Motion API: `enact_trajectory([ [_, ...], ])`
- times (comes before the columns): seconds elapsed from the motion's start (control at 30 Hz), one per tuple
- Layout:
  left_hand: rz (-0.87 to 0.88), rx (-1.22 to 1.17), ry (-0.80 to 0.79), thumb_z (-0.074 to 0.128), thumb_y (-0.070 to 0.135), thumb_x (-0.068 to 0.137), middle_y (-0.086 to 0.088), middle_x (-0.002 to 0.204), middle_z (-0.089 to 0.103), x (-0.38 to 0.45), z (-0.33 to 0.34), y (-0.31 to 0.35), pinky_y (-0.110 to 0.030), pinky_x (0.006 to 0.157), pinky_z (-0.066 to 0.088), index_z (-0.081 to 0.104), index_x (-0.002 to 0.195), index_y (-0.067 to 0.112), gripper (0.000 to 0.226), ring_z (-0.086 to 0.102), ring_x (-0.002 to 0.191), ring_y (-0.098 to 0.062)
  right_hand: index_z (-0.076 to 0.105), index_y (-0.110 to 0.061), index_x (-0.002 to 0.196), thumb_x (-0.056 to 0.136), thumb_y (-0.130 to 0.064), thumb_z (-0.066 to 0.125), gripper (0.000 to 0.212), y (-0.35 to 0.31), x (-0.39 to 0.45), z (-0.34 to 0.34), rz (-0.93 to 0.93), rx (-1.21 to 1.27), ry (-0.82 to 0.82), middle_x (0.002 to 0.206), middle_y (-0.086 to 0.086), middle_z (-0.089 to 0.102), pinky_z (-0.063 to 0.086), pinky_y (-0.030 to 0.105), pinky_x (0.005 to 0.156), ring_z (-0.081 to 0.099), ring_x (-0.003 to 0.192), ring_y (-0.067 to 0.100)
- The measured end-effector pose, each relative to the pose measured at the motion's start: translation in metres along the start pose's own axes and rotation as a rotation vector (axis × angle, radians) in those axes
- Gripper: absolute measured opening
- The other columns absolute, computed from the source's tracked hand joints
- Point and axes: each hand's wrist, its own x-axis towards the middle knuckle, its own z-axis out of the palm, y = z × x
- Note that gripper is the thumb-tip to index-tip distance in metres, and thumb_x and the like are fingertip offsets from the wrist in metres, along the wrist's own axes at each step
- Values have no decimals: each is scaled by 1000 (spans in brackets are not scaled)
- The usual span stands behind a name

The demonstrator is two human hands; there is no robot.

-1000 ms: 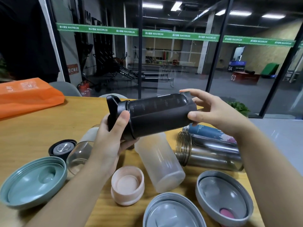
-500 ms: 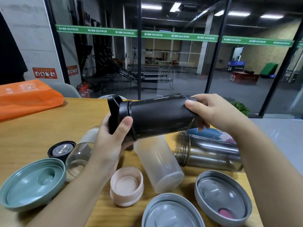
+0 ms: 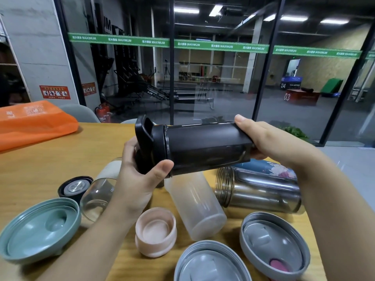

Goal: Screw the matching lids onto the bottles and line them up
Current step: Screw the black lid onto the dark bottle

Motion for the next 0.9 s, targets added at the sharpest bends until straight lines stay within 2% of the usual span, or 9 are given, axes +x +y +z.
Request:
enact_trajectory([
  [0.07, 30, 72, -13, 80, 67, 47, -26, 112, 55, 0, 0, 0, -60, 88, 49, 50, 113, 30, 82, 59, 102, -38, 49, -9, 68, 70, -81, 26, 76, -2, -1, -1, 20, -17, 3, 60, 10, 42, 36, 32, 66, 36, 58, 19],
  [0.2, 84, 145, -9, 74, 73, 47, 5, 87, 61, -1, -1, 1, -20, 66, 52, 47, 109, 29, 81, 61, 77, -3, 50, -18, 63, 71, -81, 27, 68, -1, 1, 2, 40, -2, 11, 59, 8, 47, 36, 29, 60, 38, 55, 19],
  [0.37, 75, 176, 63, 71, 77, 44, 6, 90, 56, -3, 1, 4, -10, 68, 46, 47, 108, 34, 81, 57, 79, 4, 49, -20, 54, 91, -67, 23, 65, -8, 0, 8, -27, -2, 84, 47, -2, 48, 37, 29, 59, 42, 48, 16],
  [0.5, 70, 157, 152, 73, 72, 45, 10, 90, 58, -3, 4, 6, -10, 67, 47, 47, 113, 30, 85, 58, 77, 6, 60, -27, 97, 85, -71, 19, 61, -11, 0, 9, -104, -57, 134, 89, -4, 64, 50, 29, 76, 59, 78, 12],
  [0.57, 66, 154, 205, 71, 76, 43, 9, 87, 55, -3, 3, 9, -21, 63, 50, 44, 120, 23, 97, 55, 72, -1, 35, -32, 140, 71, -79, 33, 83, -10, 1, 10, -154, -117, 149, 128, -3, 54, 42, 32, 101, 52, 115, 15],
  [0.63, 46, 168, 237, 73, 73, 50, 6, 91, 53, -2, 3, 12, -43, 72, 51, 41, 122, 26, 92, 51, 73, -8, 12, -33, 149, 67, -68, 53, 98, -16, 1, 15, -244, -222, 183, 152, -7, 31, 23, 31, 113, 26, 139, 12],
  [0.7, 54, 197, 267, 74, 58, 59, 10, 98, 54, -3, 6, 12, -24, 83, 50, 37, 121, 29, 77, 56, 81, 4, 9, -36, 149, 65, -62, 65, 105, -24, 3, 22, -381, -402, 178, 157, -12, 17, 9, 36, 118, 6, 145, 9],
  [0.77, 65, 183, 271, 69, 43, 60, 17, 105, 53, -3, 9, 14, -1, 74, 41, 34, 121, 28, 72, 53, 85, 21, 9, -37, 149, 63, -64, 68, 108, -30, 11, 28, -481, -606, 167, 158, -11, 13, 0, 46, 119, -2, 147, 13],
  [0.9, 77, 116, 264, 68, 34, 61, 16, 108, 51, -4, 14, 17, 0, 73, 40, 31, 121, 25, 71, 52, 86, 25, 16, -31, 150, 64, -59, 74, 107, -43, 26, 43, -618, -815, 210, 156, -4, 23, 5, 50, 115, 14, 145, 21],
])
